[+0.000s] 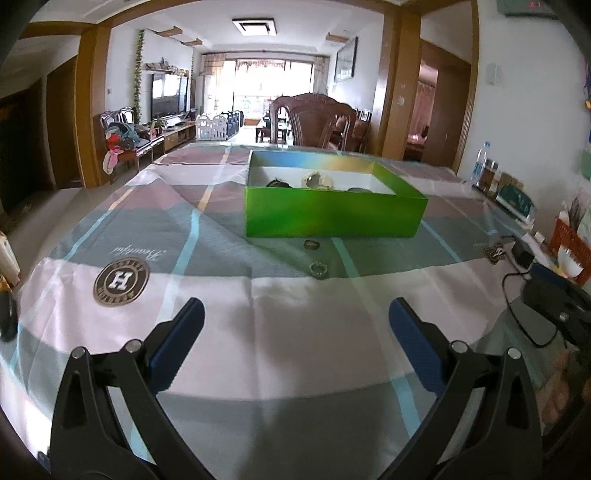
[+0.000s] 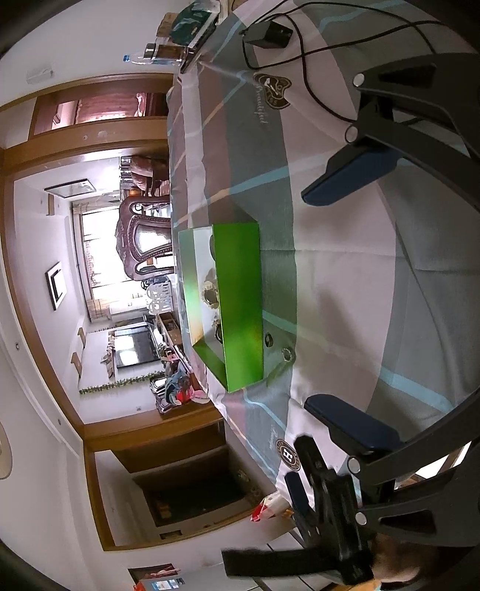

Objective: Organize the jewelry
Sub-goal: 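Grasp the gold ring on the cloth with the left tool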

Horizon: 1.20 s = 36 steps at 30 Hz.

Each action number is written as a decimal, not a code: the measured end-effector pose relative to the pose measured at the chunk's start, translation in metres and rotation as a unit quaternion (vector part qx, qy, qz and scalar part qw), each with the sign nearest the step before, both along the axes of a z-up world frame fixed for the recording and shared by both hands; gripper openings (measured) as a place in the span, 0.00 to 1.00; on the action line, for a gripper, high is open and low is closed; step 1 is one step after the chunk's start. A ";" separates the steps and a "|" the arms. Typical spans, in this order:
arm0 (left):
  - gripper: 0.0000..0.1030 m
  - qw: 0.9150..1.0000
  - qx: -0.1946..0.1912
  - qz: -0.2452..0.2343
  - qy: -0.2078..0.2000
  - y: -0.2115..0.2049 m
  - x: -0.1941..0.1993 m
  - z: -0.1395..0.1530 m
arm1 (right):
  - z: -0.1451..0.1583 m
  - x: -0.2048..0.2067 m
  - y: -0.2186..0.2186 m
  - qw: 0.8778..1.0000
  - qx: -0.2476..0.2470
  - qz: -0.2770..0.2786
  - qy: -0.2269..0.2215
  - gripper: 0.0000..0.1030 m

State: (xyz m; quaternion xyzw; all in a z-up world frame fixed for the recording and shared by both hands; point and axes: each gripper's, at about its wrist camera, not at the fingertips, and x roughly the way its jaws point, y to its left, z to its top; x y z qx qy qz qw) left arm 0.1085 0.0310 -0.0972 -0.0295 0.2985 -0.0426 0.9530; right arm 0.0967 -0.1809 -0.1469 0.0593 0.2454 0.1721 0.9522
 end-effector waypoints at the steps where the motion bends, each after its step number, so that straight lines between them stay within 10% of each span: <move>1: 0.96 1.000 0.004 -0.001 0.006 -0.003 0.009 0.000 | 0.000 0.000 -0.001 1.000 0.000 0.000 0.000 0.97; 6: 0.94 0.998 0.021 -0.028 0.047 -0.028 0.058 0.001 | -0.003 0.002 -0.006 1.000 0.003 -0.002 0.007 0.97; 18: 0.52 0.985 0.028 -0.026 0.168 -0.037 0.140 -0.049 | -0.006 0.015 -0.012 1.000 0.009 0.004 0.025 0.97; 22: 0.51 0.987 0.041 -0.026 0.156 -0.038 0.139 -0.052 | -0.006 0.021 -0.007 0.999 0.005 0.013 0.030 0.97; 26: 0.20 0.988 0.030 -0.021 0.147 -0.028 0.140 -0.052 | 0.002 0.031 0.006 0.999 -0.015 0.024 0.024 0.97; 36: 0.19 0.999 -0.024 0.011 0.046 0.033 0.067 -0.001 | 0.000 0.113 0.086 0.990 -0.107 0.063 0.068 0.93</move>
